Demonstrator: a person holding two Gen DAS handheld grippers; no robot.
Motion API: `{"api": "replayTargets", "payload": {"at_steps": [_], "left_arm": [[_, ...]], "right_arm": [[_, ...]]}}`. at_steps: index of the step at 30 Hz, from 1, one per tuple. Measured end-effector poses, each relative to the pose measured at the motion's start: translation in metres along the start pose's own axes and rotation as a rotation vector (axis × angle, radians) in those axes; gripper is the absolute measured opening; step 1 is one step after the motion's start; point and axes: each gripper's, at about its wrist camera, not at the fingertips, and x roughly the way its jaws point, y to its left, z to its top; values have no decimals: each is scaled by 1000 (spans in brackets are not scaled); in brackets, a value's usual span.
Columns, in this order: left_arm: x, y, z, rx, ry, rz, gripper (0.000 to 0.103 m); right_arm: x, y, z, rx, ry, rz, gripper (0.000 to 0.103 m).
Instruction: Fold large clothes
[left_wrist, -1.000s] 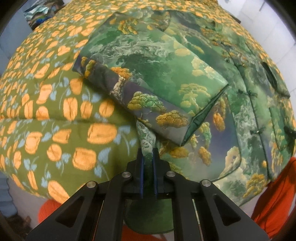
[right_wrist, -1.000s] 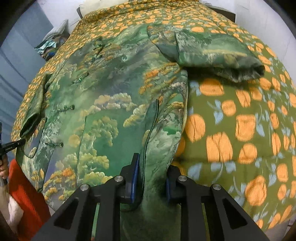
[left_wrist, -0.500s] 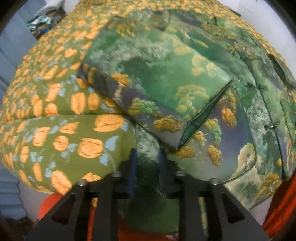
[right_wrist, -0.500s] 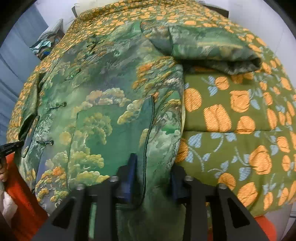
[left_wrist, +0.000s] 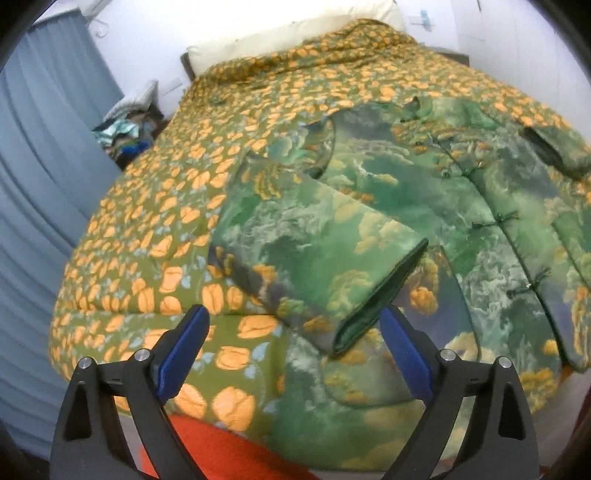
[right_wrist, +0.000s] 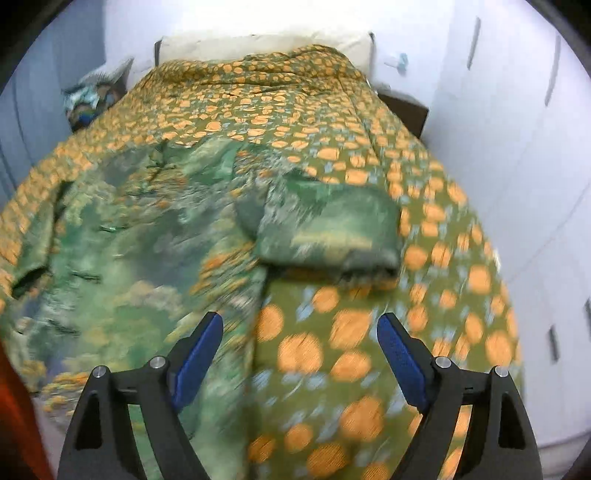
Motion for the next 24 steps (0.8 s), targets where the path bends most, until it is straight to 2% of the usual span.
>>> {"api": "replayTargets", "payload": {"at_steps": [2,3,7,9,11,12,13,14,16,20,24], "left_arm": [[6,-6,-1,-45,13,-18,94],[6,-6,-3,-66,20,-28,94],[9,-1,-11,-143,57,-47,94],[8,2,-16,-152,57,-37,94],[9,9,-21,-164,68,-25,94],[11,12,-23,-171,76,-22,94],[13,15,-26,-182,86,-22,94],[15,19,-29,-197,97,-23,94],[18,24,-32,-222,110,-31,94],[20,25,-32,-249,121,-44,94],[12,21,-27,-232,94,-49,94]], "right_arm": [[17,8,16,-17,-2,32,85],[32,23,26,-74,2,29,85],[85,75,30,-440,29,-62,84],[115,81,26,-551,64,-122,82],[133,71,27,-544,98,-131,70],[136,64,27,-525,110,-122,64],[136,54,30,-483,114,-102,45],[132,45,33,-441,103,-80,33],[108,19,41,-302,33,-43,25],[59,-37,52,-27,-88,17,24],[12,-122,44,323,-185,25,24]]}}
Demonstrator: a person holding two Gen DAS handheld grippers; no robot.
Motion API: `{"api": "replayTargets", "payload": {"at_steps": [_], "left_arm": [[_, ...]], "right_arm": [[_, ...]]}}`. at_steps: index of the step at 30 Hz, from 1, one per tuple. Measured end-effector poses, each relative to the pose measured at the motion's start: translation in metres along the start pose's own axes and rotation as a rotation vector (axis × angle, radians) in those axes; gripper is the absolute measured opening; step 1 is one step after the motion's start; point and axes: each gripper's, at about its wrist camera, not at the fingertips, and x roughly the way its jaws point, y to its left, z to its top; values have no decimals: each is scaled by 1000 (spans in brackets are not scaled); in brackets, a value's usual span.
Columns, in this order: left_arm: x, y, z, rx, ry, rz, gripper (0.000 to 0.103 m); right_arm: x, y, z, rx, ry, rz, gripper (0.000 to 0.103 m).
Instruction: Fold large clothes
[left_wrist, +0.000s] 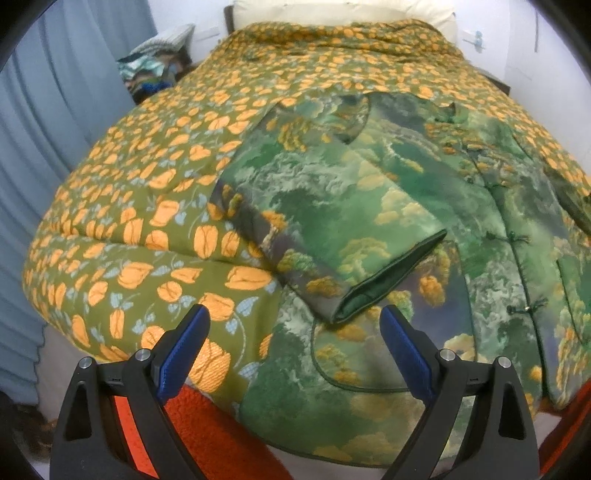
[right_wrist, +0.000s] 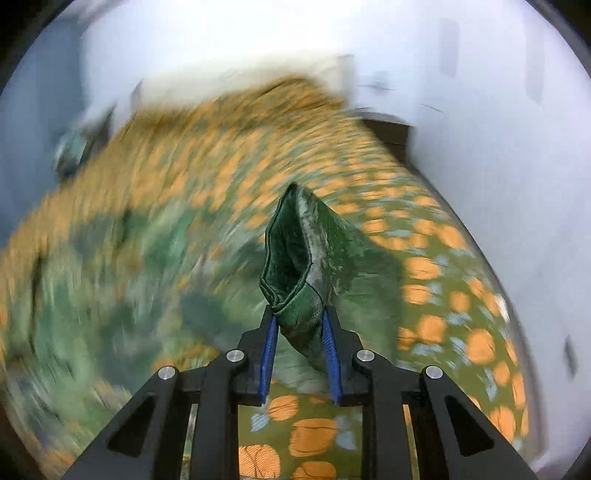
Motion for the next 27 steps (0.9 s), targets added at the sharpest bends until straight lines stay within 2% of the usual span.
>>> {"api": "replayTargets", "payload": {"at_steps": [3,6,7,8,9,10,12,15,18,19,20,24,27], "left_arm": [[-5,-4,2,15,-14,-10,94],[-6,-7,4,32,-14,-9,94],[-5,-8,6,47,-13,-2,94],[-5,-9,7,61,-13,2,94],[-6,-10,8,79,-14,7,94],[-7,-12,10,105,-19,18,94],[-10,-16,16,179,-43,45,94],[-10,-25,24,329,-56,31,97],[-5,-40,24,530,-69,0,98],[-2,-44,24,570,-68,-8,98],[1,-47,23,594,-67,-17,98],[30,-70,21,679,-42,-32,99],[58,-87,14,766,0,22,99]], "right_arm": [[-13,-56,-6,190,-6,-55,24],[-9,-110,-37,358,58,-175,28],[-6,-124,-49,419,92,-198,35],[-3,-136,-62,478,120,-212,44],[-3,-142,-71,517,135,-223,47],[-4,-150,-86,570,151,-248,48],[-8,-154,-96,591,155,-260,48],[-31,-130,-99,539,112,-228,49],[-60,-93,-97,453,46,-165,61],[-71,-71,-98,404,21,-132,68],[-78,-55,-101,366,9,-109,72],[-88,22,-123,195,19,-14,73],[-82,67,-142,143,55,59,73]]}}
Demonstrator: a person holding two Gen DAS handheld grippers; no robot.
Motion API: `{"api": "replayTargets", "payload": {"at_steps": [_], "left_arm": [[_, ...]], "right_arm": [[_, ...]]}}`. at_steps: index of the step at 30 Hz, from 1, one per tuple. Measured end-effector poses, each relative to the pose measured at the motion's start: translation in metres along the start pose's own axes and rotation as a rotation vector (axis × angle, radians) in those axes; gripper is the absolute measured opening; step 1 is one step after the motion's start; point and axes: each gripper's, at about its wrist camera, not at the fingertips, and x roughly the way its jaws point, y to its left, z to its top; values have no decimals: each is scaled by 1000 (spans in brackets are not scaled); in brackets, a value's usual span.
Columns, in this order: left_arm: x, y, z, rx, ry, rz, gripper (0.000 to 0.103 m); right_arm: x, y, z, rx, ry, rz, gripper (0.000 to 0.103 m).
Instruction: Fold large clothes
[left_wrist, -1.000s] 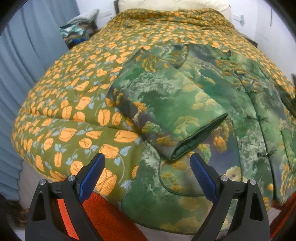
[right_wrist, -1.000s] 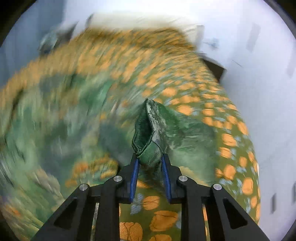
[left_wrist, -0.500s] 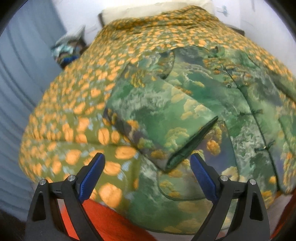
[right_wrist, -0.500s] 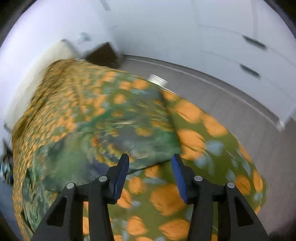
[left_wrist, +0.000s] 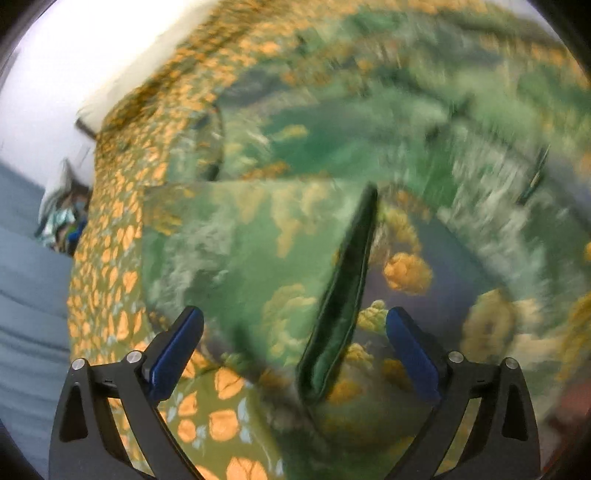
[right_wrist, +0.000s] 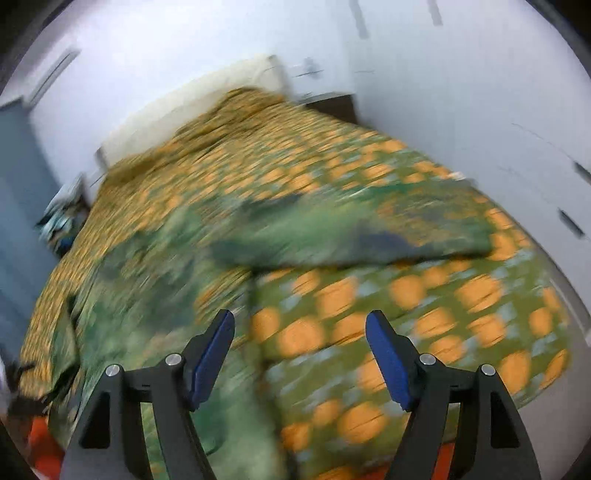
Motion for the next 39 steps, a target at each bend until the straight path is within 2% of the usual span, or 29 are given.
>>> {"api": "replayTargets", "payload": {"at_steps": [1,2,3,4,5,6,9,12,14,18,20,23,24,25,26,28,30,34,39], "left_arm": [[9,-5,0,25,9,30,92],[13,-3,-1,17,12,33,80],[15,4,-2,-18,23,11,44],[16,17,-4,-96,44,-49,21],[12,41,-7,-215,37,-108,16],[5,58,-11,-291,14,-128,12],[-17,111,-25,-477,-50,-133,10],[-40,180,-51,-699,-119,-136,10],[-47,229,-80,-855,-141,-91,10],[-36,285,-132,-1057,-100,6,14],[-19,304,-165,-1165,-49,67,22],[0,313,-199,-1258,21,180,42],[7,317,-206,-1278,38,195,58],[13,319,-217,-1309,60,210,68],[18,321,-226,-1336,74,226,71],[21,318,-239,-1371,101,245,72],[24,316,-246,-1390,121,231,72],[11,288,-235,-1355,86,136,74],[-29,218,-161,-1128,-41,-45,90]], "right_arm": [[4,11,-8,-8,14,20,73],[7,22,-15,-19,28,38,73],[8,27,-20,-25,36,47,73],[9,35,-26,-38,50,64,73],[9,41,-31,-54,60,79,73],[8,46,-33,-67,61,85,73],[-2,59,-42,-126,38,79,73],[-13,64,-45,-151,23,78,73],[-16,67,-43,-159,17,77,73],[-20,76,-41,-172,10,89,73],[-18,81,-41,-187,20,94,73],[-12,89,-44,-203,44,103,73],[-11,91,-45,-206,50,106,73],[-11,94,-46,-210,53,107,73],[-10,95,-47,-214,56,108,73],[-10,98,-48,-226,58,108,73],[-9,99,-49,-235,60,104,73],[-2,93,-50,-217,76,82,73],[16,86,-50,-231,130,51,73]]}}
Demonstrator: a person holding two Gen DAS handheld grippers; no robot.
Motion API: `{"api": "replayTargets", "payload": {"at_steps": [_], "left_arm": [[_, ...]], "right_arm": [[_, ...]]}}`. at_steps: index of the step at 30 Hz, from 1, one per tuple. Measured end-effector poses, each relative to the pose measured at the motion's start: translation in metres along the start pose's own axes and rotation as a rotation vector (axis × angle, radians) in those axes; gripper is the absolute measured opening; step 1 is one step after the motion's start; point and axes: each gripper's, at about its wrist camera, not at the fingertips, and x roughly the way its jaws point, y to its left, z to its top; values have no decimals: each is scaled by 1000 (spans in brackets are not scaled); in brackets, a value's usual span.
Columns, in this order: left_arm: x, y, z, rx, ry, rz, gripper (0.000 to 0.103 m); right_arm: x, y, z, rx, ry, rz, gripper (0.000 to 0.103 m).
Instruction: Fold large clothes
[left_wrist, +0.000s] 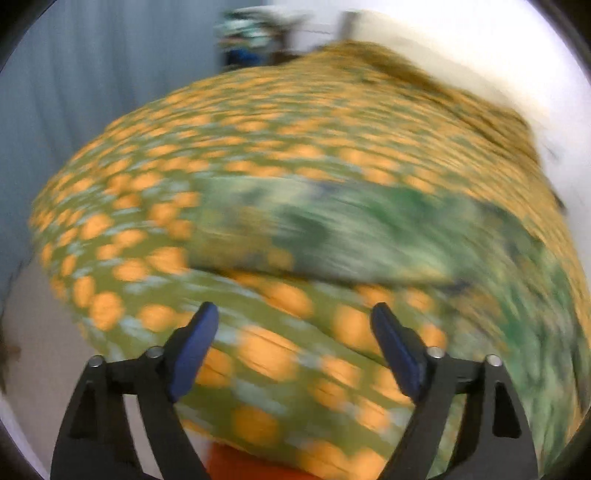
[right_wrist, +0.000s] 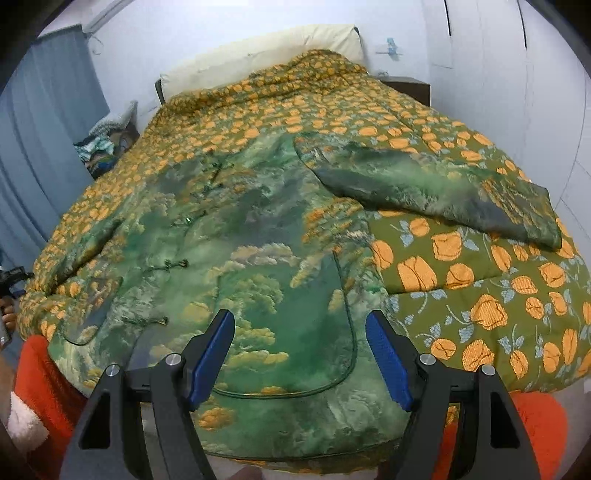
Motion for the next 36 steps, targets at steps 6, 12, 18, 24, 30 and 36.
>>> {"api": "replayTargets", "payload": {"at_steps": [6,12,18,24,30,36], "left_arm": [[0,-118,-49,197,114,-219,92],[35,-182,-96,349,209,-177,91],[52,-191,-125,461,218,-73,102],[59,-186,-129,431,222,-70,103],[64,-188,-129,430,248,-68,103],[44,-194,-122,430,263,-94,102]], "right_arm": [[40,-4,9,-60,130,-29,73],[80,-2,-9,-107,286,-80,73],[80,-8,-28,-87,299,-80,77],[83,-10,-29,-78,311,-79,82],[87,-5,-30,-88,309,-98,96],[84,-8,-31,-64,301,-84,102]]}}
